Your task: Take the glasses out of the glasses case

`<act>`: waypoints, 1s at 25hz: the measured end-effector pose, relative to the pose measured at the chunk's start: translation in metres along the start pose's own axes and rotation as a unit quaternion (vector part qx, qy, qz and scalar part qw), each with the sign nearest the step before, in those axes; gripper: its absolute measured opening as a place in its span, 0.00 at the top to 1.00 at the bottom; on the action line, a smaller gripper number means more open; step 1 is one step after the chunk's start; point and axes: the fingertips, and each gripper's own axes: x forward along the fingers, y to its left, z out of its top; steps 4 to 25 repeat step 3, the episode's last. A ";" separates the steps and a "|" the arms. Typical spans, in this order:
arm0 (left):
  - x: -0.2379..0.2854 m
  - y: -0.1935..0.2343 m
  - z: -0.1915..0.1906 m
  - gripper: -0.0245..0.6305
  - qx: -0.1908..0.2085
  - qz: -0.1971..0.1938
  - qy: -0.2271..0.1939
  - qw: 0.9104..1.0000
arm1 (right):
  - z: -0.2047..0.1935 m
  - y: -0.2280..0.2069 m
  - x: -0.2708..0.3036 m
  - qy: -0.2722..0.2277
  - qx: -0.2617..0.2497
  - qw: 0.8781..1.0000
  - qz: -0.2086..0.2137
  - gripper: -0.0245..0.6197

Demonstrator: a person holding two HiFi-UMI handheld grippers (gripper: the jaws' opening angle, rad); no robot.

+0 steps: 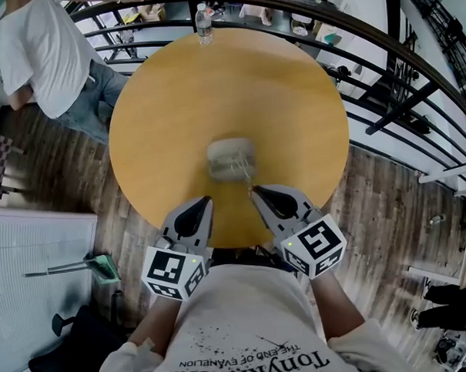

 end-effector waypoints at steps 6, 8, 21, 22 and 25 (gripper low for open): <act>0.000 -0.001 -0.001 0.93 0.000 -0.001 0.000 1.000 | 0.000 0.000 -0.001 -0.001 -0.002 1.000 -0.001 0.91; 0.000 -0.001 -0.001 0.93 0.000 -0.001 0.000 1.000 | 0.000 0.000 -0.001 -0.001 -0.002 1.000 -0.001 0.91; 0.000 -0.001 -0.001 0.93 0.000 -0.001 0.000 1.000 | 0.000 0.000 -0.001 -0.001 -0.002 1.000 -0.001 0.91; 0.000 -0.001 -0.001 0.93 0.000 -0.001 0.000 1.000 | 0.000 0.000 -0.001 -0.001 -0.002 1.000 -0.001 0.91; 0.000 -0.001 -0.001 0.93 0.000 -0.001 0.000 1.000 | 0.000 0.000 -0.001 -0.001 -0.002 1.000 -0.001 0.91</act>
